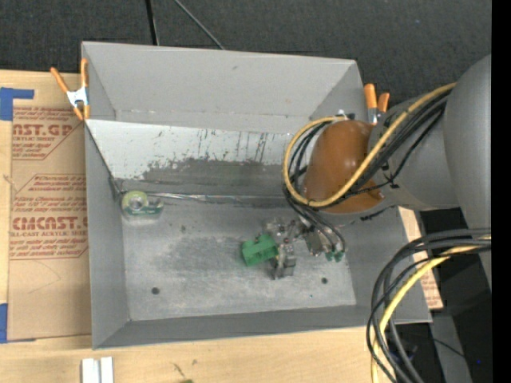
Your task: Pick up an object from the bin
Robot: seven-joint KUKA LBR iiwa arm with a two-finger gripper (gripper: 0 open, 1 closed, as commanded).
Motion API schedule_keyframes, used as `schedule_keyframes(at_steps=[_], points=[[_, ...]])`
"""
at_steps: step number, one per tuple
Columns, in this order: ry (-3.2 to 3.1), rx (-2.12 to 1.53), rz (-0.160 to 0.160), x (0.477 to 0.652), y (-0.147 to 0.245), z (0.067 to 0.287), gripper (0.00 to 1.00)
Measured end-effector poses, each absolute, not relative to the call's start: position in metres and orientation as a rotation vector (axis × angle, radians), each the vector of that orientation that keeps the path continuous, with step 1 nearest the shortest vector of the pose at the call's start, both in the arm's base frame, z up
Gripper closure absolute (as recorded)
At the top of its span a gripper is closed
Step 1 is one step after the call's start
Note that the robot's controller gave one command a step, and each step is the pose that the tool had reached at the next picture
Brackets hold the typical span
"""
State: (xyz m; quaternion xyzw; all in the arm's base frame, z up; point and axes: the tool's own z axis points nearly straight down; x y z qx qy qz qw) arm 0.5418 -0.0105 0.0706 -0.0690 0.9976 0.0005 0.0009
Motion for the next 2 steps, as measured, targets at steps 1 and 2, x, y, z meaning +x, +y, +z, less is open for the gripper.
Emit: schedule_keyframes(at_steps=[1,2], points=[[3.126,-0.146,-0.001,0.5636,-0.0249,0.2056,1.0],[3.135,-0.147,0.0,0.5615,-0.0246,0.2005,0.0]])
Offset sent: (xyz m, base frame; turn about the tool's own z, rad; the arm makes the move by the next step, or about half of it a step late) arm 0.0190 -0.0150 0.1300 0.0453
